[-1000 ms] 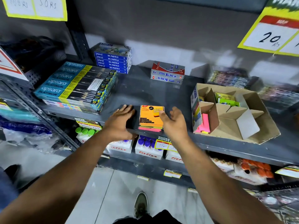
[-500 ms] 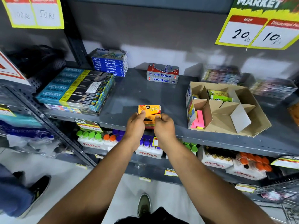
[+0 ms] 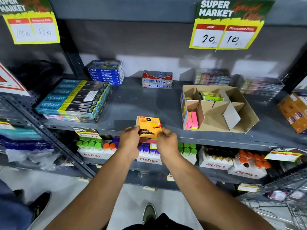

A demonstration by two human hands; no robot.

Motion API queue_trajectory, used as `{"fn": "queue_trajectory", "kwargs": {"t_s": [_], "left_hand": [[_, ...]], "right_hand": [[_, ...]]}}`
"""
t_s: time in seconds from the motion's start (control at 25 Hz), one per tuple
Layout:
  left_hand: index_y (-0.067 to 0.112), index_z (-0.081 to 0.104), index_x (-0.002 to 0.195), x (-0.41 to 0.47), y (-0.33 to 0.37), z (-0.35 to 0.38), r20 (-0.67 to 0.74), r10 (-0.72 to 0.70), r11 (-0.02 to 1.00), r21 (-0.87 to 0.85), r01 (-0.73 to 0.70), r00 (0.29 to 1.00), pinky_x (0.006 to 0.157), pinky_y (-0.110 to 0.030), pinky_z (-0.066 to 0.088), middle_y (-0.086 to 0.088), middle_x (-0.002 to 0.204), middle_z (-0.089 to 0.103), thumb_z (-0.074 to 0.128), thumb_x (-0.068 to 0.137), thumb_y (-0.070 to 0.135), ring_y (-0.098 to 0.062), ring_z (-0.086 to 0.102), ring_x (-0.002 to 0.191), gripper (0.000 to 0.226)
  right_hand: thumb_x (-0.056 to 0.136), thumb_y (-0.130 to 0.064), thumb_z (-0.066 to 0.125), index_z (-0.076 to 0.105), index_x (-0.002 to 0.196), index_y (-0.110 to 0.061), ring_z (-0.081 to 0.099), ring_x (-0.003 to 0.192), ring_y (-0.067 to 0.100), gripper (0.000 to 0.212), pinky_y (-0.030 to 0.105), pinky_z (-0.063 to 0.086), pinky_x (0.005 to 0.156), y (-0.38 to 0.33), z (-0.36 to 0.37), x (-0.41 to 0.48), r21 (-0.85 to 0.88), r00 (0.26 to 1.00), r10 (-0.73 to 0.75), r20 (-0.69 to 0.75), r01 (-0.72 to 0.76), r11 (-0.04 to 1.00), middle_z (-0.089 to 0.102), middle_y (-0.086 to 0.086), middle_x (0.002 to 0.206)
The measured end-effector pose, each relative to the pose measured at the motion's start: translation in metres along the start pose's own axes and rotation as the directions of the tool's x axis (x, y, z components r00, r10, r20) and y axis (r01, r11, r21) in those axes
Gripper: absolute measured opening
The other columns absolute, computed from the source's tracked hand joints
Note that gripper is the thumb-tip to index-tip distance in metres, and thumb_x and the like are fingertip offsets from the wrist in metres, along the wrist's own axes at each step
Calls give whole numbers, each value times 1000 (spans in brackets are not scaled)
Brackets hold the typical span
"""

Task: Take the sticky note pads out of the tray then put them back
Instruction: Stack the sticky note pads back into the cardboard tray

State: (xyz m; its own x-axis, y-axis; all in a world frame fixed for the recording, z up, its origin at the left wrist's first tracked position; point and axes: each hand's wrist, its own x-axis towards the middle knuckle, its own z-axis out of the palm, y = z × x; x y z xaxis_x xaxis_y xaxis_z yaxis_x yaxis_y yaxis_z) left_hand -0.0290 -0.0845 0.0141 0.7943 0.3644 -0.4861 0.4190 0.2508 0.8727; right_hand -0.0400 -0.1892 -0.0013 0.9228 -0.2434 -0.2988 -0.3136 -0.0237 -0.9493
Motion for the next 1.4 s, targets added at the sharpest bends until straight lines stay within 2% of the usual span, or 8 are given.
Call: {"fn": "queue_trajectory", "kwargs": {"t_s": [0.12,0.36,0.44,0.68,0.8,1.04,1.16,1.4], "left_hand": [[15,60,77,-13,-3,10,15,42,999,-12,-41,999,72,-37,46,-8,80,69,58,90,34,-28,63,76,23],[7,63,82,-41,-17,18,146,66,998,1,-67,987,70,-37,50,-19,91,71,58,92,18,-30,65,78,16],[8,62,83,-53,-20,26,162,73,997,-9,-72,984,64,-34,45,-17,87,69,56,93,17,-29,62,75,15],[7,62,80,-101,-24,75,298,102,995,-51,-91,949,55,-25,47,-10,75,70,55,93,15,-24,64,65,17],[10,63,73,-114,-29,111,330,115,993,-61,-101,937,68,-37,43,-14,81,67,59,90,19,-26,61,74,20],[12,63,75,-119,-30,164,405,124,990,18,-143,906,78,-50,53,-15,85,73,61,88,29,-35,69,84,22],[13,64,76,-106,-32,179,437,75,988,90,-127,896,87,-57,53,-14,89,75,61,87,32,-35,69,90,23],[13,66,84,-98,-38,187,444,120,966,155,-208,888,77,-33,49,-6,91,71,58,90,21,-24,64,87,12]], "right_hand": [[95,-6,42,68,92,-4,57,73,22,26,30,43,65,0,-13,-9,-11,998,-47,-32,47,999,72,19,92],[92,-9,44,67,82,-14,68,83,30,25,36,57,74,7,-44,-23,40,997,-73,-16,73,996,74,10,88],[95,-1,44,67,83,-18,63,78,20,31,27,50,69,5,-63,-33,128,996,-82,-24,85,988,71,5,87],[95,-4,54,63,115,-6,67,96,29,22,39,53,83,-6,-134,-52,486,989,57,-138,18,874,69,15,114],[89,-8,67,54,124,0,68,101,30,38,35,56,82,-15,-171,-56,649,970,170,-176,-16,761,67,20,119],[84,-20,74,64,107,-5,73,90,24,29,31,57,79,-23,-209,-40,753,928,334,-164,-101,651,75,15,103],[82,-17,74,59,114,-5,73,91,26,37,32,58,78,-29,-214,-21,781,912,353,-207,-63,621,74,16,104],[77,-11,76,58,114,-3,75,77,27,41,36,60,77,-30,-205,13,785,858,441,-262,-76,615,75,17,90]]}}
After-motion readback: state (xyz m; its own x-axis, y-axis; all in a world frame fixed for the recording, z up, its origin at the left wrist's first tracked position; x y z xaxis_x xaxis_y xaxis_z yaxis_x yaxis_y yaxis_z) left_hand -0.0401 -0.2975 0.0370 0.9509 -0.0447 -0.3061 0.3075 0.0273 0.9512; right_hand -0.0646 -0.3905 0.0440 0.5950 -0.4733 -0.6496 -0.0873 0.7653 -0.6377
